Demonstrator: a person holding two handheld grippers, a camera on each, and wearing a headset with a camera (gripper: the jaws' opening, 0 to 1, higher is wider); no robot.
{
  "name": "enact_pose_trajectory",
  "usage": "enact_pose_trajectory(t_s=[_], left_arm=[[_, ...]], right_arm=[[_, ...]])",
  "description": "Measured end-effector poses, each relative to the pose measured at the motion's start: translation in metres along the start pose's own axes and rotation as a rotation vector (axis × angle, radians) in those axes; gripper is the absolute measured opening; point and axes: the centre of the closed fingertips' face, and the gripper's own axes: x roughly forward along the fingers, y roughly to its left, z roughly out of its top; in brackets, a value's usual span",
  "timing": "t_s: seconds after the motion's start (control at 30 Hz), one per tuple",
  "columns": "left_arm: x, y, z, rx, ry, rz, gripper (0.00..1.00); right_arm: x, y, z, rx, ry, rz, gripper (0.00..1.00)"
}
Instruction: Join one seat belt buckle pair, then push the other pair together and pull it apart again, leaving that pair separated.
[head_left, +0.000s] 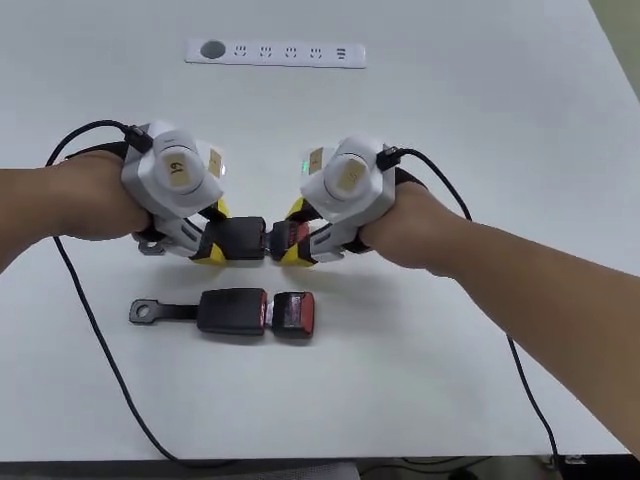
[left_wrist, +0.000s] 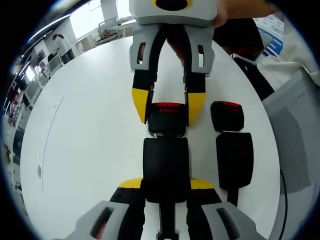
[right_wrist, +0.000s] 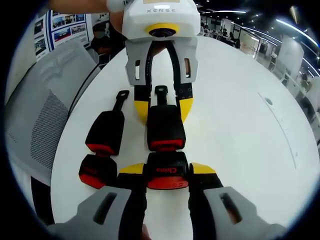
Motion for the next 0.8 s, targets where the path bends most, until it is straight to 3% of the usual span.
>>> enact_pose_trajectory(t_s=[0.5,0.8], left_arm=[[0.0,0.001,0.001,-0.011,0.006,-0.001,0.32],[0.0,0.002,-0.001,-0.015,-0.014,-0.002,0.32]], right_arm=[[-0.001,0.001,0.0,-0.004,0.006,0.003,0.3],[-0.012,0.001,-0.012,-0.016,0.013,0.009,0.31]])
